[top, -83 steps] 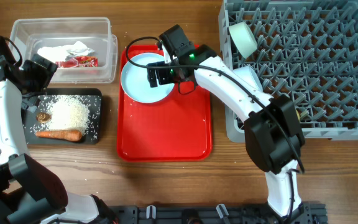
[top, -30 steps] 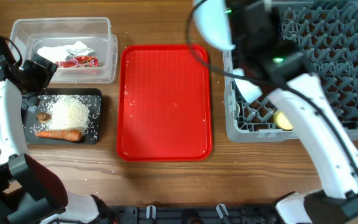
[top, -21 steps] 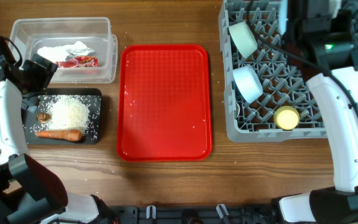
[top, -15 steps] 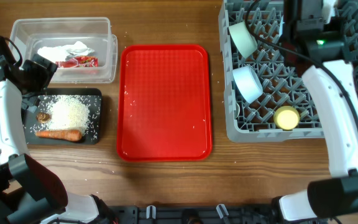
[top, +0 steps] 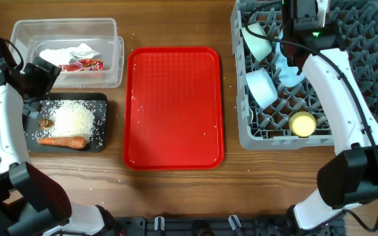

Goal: Sort waste into correct bins and load items into the dishwasher rack
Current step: 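Lift the plate into the rack and stand it upright with the right gripper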

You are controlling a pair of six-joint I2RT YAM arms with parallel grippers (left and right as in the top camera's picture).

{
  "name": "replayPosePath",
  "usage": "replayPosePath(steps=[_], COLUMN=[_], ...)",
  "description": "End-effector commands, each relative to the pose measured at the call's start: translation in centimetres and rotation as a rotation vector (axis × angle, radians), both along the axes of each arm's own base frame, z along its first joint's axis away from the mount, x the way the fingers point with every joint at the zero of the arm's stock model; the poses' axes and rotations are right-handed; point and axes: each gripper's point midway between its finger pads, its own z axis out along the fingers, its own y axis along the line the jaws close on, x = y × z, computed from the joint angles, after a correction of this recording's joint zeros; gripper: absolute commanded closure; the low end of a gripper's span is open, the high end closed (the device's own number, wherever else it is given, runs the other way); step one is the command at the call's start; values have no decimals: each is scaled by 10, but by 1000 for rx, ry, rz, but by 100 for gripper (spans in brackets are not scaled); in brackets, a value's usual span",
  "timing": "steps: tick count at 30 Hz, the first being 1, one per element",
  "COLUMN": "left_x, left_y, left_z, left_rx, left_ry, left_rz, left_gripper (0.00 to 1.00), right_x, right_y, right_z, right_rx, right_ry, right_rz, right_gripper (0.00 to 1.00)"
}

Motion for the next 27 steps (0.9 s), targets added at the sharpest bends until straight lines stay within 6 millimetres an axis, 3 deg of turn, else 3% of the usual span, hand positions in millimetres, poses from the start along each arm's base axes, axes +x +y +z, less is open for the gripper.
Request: replayPosePath(steps=[1, 4, 6, 9, 13, 18, 20, 23, 27], left_x=[-1, -1, -1, -1, -1, -1, -1, -1, -1], left_y=[3, 3, 3, 3, 3, 3, 3, 3, 3], left_z=[-2, -2, -2, -2, -2, -2, -2, -2, -2], left_rx=[4, 3, 4, 4, 4, 3, 3, 4, 4], left_ry=[8, 7, 8, 8, 8, 7, 7, 8, 8], left_rz=[13, 13, 13, 13, 13, 13, 13, 13, 13], left_gripper=[0, 0, 0, 0, 0, 0, 0, 0, 0], right_x=[4, -2, -10, -33, -80, -129, -140, -152, -147], right_y=[5, 7, 15, 26, 86, 130, 131, 129, 117], right_z=[-10, 0, 27, 82, 135, 179, 181, 159, 149], right_rx=[28, 46, 94, 193, 477, 754, 837, 929, 867], right_ry=[18, -18, -82, -214, -300, -407, -426, -354, -336], right_rz=[19, 5, 35, 117, 453, 645, 597, 475, 416], right_gripper=[53, 43, 35, 24, 4, 0, 0, 0, 0])
